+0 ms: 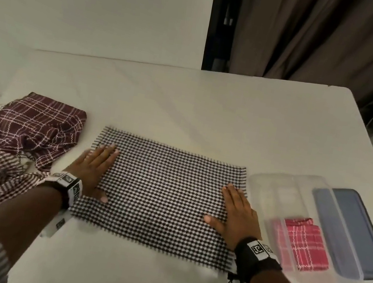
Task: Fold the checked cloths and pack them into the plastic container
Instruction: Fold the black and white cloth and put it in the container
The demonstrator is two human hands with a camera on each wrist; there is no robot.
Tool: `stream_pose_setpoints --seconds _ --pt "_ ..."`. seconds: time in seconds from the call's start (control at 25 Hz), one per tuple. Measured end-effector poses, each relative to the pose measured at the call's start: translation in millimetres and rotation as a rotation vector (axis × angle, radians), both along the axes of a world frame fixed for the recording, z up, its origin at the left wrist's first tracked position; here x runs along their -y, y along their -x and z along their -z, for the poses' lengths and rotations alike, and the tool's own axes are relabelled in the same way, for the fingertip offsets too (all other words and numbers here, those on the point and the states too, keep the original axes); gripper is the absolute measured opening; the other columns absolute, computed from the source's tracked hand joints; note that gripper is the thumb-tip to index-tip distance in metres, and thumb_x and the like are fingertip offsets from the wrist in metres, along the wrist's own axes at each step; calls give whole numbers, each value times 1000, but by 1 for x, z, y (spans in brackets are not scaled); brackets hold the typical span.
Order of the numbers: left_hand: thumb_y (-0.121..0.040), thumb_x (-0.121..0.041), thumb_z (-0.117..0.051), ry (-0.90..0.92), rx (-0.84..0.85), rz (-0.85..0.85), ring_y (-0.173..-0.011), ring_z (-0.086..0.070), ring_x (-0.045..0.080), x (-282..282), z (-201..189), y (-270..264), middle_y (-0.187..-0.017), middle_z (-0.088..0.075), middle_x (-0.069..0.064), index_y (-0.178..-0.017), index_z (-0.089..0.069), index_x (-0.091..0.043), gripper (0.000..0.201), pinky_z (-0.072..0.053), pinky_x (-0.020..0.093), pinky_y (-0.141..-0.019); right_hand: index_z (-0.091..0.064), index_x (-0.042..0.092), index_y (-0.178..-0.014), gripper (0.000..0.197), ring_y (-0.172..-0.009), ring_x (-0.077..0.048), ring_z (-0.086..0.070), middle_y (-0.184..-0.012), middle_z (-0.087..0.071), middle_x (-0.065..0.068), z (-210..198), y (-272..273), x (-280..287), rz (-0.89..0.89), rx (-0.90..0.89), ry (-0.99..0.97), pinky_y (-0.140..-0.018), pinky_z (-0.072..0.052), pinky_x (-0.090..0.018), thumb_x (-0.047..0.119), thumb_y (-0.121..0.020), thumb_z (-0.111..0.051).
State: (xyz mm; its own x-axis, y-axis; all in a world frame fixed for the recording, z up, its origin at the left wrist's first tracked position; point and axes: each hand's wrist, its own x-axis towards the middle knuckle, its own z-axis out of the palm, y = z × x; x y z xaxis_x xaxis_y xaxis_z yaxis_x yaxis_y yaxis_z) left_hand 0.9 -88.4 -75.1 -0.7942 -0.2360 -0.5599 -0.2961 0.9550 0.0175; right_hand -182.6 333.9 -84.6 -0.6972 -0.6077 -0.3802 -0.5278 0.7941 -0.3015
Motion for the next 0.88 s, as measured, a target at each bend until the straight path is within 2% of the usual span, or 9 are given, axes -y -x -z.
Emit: stream_pose_setpoints --seconds 0.08,0.16,0.28,0.36,0.52,0.64,0.72,0.8,0.88 --pt "-65 -80 -60 184 17 31 -145 28 26 8 -15 38 -155 36 2 -147 31 -24 135 30 49 -108 -28 26 -149 86 -142 -24 -24 -158 -22 1 -9 -9 -4 82 19 35 -114 -31 -44 79 -82 -38" --pt "-80 -71 -53 289 -43 -34 -147 24 28 -3 -31 64 -157 31 4 -151 25 -24 115 24 56 -113 -49 24 -133 58 -130 -23 -38 -143 -39 -2 -17 -22 -6 152 132 83 -109 -37 -40 62 -89 -50" --pt "-98 -26 -42 189 -290 -170 -151 6 28 -55 -43 77 -165 8 5 -157 -6 -23 69 5 55 -121 -64 20 -101 22 -98 -22 -58 -106 -63 -6 -24 -60 4 236 368 187 -91 -50 -37 39 -94 -55" --pt "-93 -12 -51 75 -428 -173 -151 -6 28 -98 -36 56 -164 -8 6 -154 -24 -22 67 -3 51 -122 -64 23 -90 14 -85 -22 -63 -89 -67 -3 -26 -92 18 246 482 230 -82 -53 -35 34 -94 -56" --pt "-86 -27 -67 -163 -559 -67 -139 -36 29 -148 -15 -24 -152 -38 7 -141 -47 -22 58 -27 48 -116 -65 34 -78 16 -76 -14 -67 -81 -70 5 -25 -135 43 297 649 354 -72 -56 -24 26 -91 -62" --pt "-86 -26 -62 -326 -617 -118 -112 -48 14 -155 -5 -83 -122 -51 -6 -114 -58 -29 29 -47 39 -98 -64 33 -93 11 -86 -8 -62 -95 -66 9 -21 -148 46 244 450 368 -80 -50 -17 25 -86 -68" --pt "-85 -40 -56 -358 -582 -88 -104 -47 9 -156 2 -117 -115 -49 -10 -105 -58 -32 22 -49 34 -93 -63 29 -108 28 -98 -10 -53 -106 -58 7 -17 -153 43 118 344 284 -93 -47 -27 28 -81 -72" --pt "-78 -56 -54 -335 -509 -56 -108 -45 7 -151 9 -148 -118 -47 -13 -108 -55 -35 37 -46 30 -97 -56 31 -119 46 -113 -11 -39 -120 -46 7 -16 -160 42 -34 305 159 -105 -36 -29 33 -77 -73" --pt "-73 -58 -60 -314 -484 -30 -114 -43 7 -146 14 -166 -124 -45 -13 -115 -51 -36 49 -41 28 -101 -48 33 -124 56 -118 -11 -30 -126 -38 8 -19 -166 46 -117 277 53 -107 -31 -31 30 -73 -71"
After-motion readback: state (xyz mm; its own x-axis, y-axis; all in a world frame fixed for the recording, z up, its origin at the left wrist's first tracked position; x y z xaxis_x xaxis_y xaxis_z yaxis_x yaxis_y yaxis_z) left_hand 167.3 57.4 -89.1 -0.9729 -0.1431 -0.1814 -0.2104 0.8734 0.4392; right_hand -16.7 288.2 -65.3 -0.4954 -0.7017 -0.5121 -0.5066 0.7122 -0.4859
